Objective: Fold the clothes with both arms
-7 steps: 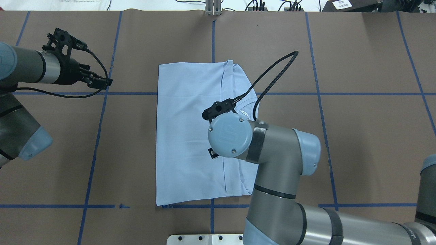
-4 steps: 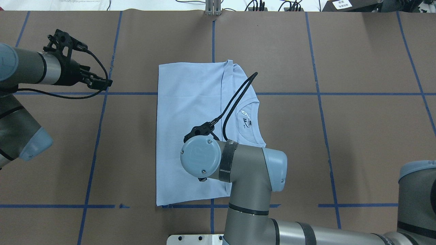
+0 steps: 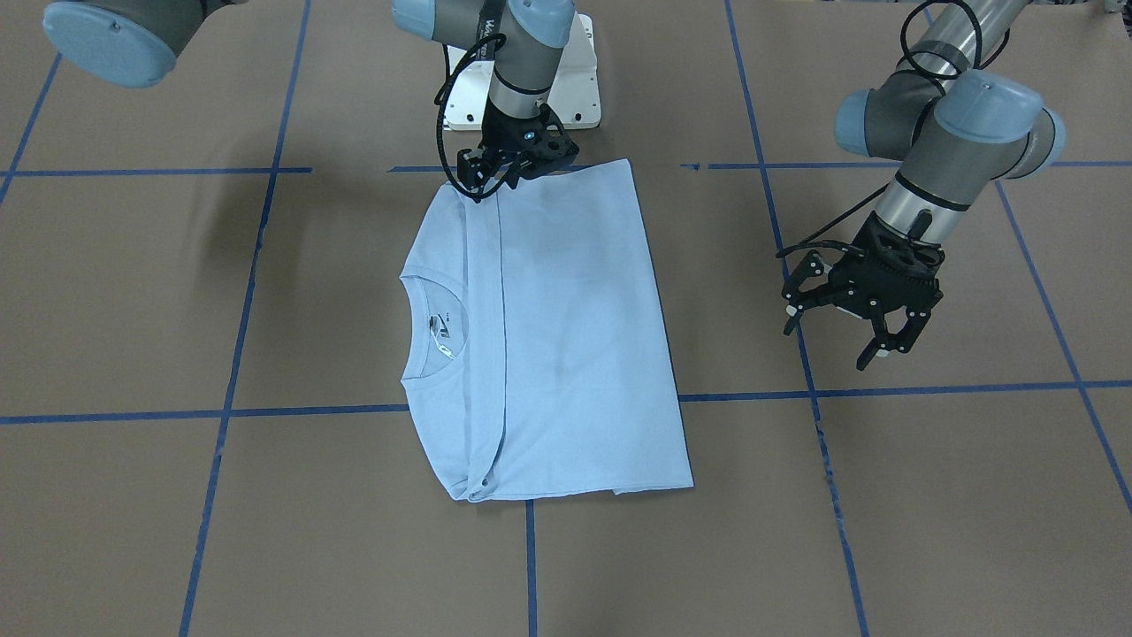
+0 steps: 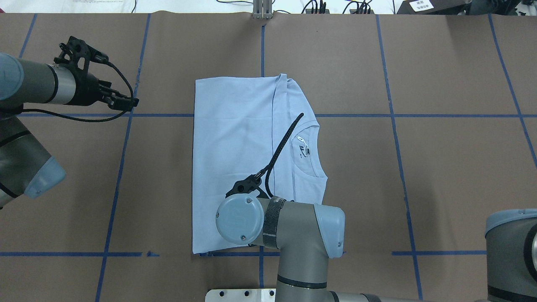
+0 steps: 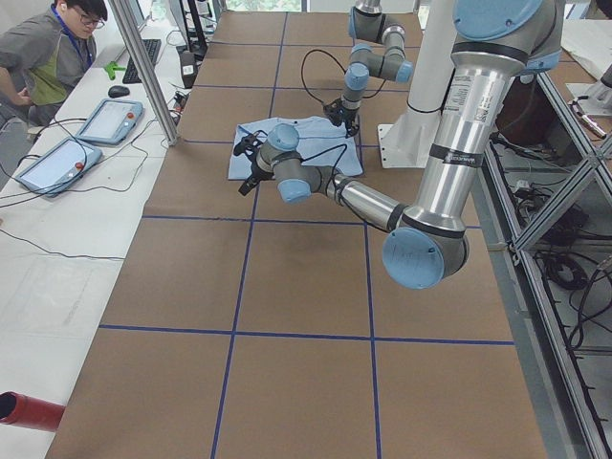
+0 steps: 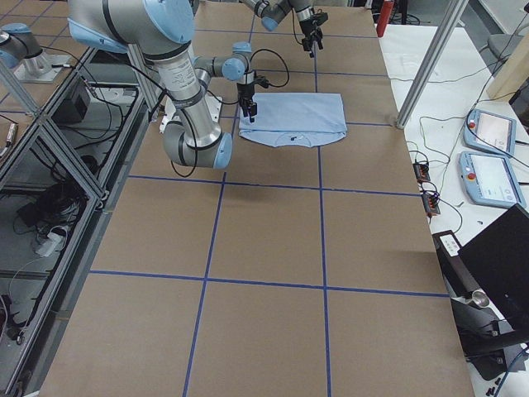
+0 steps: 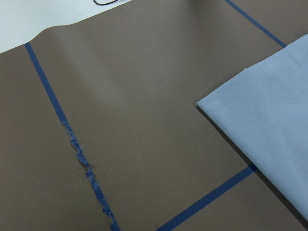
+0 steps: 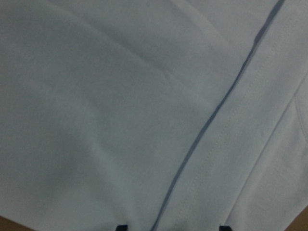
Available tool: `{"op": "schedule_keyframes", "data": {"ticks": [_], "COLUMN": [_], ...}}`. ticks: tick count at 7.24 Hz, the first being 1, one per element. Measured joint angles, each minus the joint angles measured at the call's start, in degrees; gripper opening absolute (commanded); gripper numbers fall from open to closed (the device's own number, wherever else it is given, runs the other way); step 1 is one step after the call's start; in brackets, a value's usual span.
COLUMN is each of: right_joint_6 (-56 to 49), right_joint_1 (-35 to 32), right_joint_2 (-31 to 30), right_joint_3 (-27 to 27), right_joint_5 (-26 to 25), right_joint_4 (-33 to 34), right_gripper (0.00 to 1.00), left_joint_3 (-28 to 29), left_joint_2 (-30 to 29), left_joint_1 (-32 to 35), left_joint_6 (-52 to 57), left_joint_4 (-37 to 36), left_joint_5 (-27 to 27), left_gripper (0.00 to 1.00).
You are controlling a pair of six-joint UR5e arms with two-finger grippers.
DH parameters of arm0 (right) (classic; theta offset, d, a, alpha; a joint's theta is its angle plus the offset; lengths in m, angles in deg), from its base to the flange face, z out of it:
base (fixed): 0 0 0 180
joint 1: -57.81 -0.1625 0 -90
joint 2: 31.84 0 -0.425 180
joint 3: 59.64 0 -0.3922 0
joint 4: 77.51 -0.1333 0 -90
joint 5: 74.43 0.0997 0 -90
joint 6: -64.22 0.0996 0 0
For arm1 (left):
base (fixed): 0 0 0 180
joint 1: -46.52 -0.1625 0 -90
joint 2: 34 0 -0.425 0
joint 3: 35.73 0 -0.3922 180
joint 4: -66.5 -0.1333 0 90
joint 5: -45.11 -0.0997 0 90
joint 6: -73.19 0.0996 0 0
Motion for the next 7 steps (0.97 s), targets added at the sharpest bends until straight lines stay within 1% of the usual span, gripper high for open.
{"op": "schedule_keyframes", "data": {"ticks": [1, 2, 3, 4, 5, 6, 7], "right_joint_6": [-0.03, -0.02, 0.00, 0.01, 0.01, -0.01, -0.05], "right_joint_1": [0.44, 0.82, 0.97, 1.06, 1.15, 1.17, 1.09], "right_joint_2": [-0.01, -0.09, -0.33, -0.56, -0.76, -0.82, -0.67], "right_joint_3": [0.00, -0.01, -0.01, -0.01, -0.04, -0.23, -0.58], "right_joint_5": [0.02, 0.02, 0.02, 0.02, 0.02, 0.02, 0.02], "right_joint_4": [0.99, 1.91, 2.40, 2.60, 2.66, 2.68, 2.69], "right_gripper": [0.66, 0.62, 0.53, 0.33, 0.14, 0.14, 0.18], "left_joint_3": [0.09, 0.17, 0.23, 0.28, 0.29, 0.29, 0.28], "left_joint_2": [0.00, 0.01, 0.01, 0.03, 0.05, 0.05, 0.05], "left_joint_1": [-0.03, -0.06, -0.08, -0.09, -0.09, -0.09, -0.09], "left_joint_6": [0.01, 0.05, 0.07, 0.08, 0.08, 0.09, 0.08], "left_joint_4": [0.00, 0.00, 0.00, 0.02, 0.06, 0.08, 0.08], "left_joint_5": [0.00, 0.00, 0.00, 0.00, 0.00, 0.00, 0.00], "left_gripper": [1.00, 1.00, 1.00, 1.00, 1.00, 1.00, 1.00]}}
